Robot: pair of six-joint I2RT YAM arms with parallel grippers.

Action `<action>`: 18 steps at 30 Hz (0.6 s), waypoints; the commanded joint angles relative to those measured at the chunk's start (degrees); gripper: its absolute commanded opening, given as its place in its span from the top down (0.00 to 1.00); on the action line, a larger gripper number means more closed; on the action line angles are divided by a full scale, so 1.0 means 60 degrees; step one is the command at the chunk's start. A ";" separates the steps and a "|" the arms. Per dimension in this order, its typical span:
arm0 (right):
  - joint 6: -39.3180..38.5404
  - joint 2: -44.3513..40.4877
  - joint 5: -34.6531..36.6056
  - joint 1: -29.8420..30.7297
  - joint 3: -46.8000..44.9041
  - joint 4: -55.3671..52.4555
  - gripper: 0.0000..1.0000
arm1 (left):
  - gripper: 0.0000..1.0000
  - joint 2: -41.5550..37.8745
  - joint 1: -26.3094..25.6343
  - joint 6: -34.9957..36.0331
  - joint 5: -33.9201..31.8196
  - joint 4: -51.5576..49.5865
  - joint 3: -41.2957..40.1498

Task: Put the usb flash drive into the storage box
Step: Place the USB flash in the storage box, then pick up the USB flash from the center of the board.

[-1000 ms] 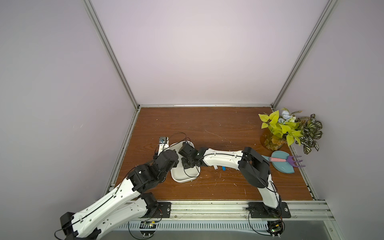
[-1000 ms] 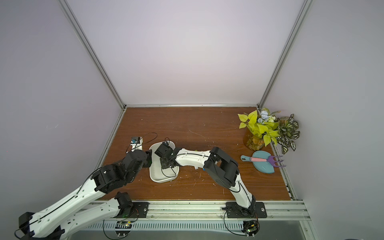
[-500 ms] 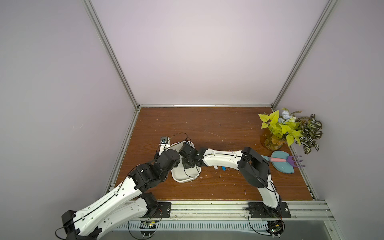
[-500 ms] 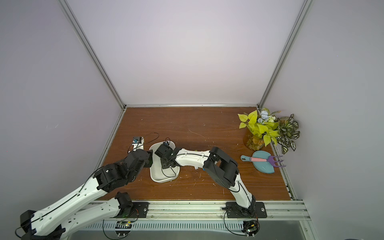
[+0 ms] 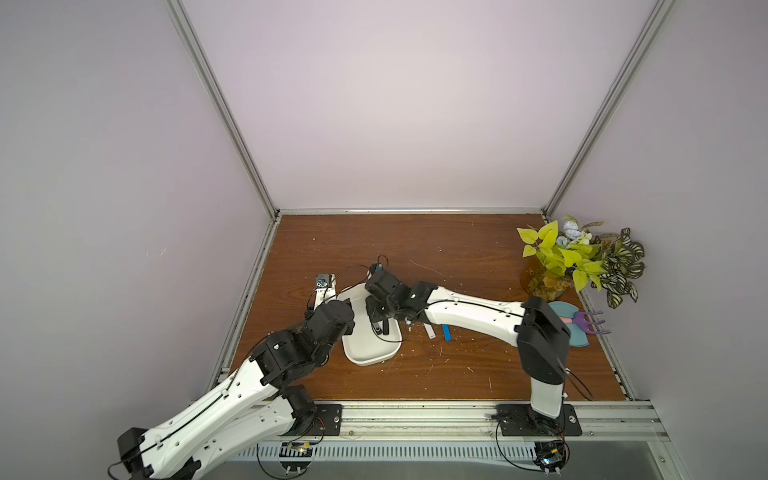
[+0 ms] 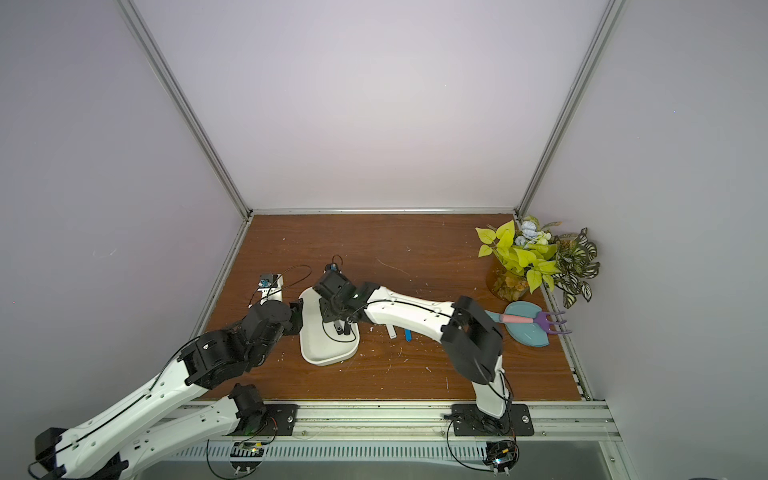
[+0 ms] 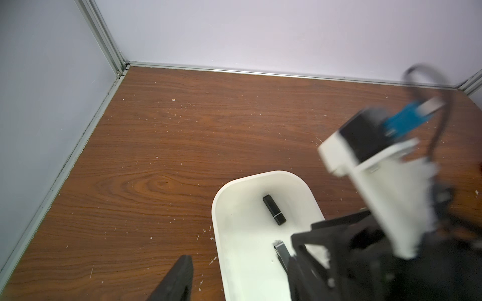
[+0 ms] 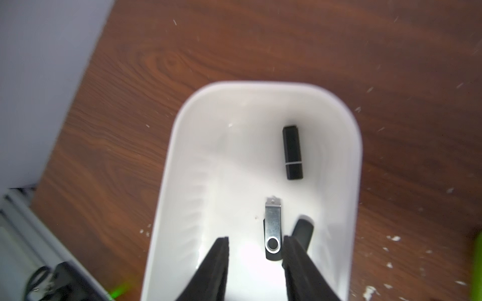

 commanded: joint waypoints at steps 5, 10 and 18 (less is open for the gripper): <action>-0.0816 -0.4055 0.0268 -0.4044 -0.4450 0.1919 0.55 | 0.41 0.1952 0.0073 -0.0251 0.2932 0.0927 0.1037; -0.1057 -0.5759 -0.0165 -0.6786 -0.7300 0.3387 0.51 | 0.43 0.4237 -0.0410 -0.0738 0.4939 0.3725 0.1278; -0.0436 -0.6211 -0.1061 -0.8119 -0.9496 0.5599 0.50 | 0.47 0.8001 -0.1209 -0.1849 0.5328 0.6036 0.2524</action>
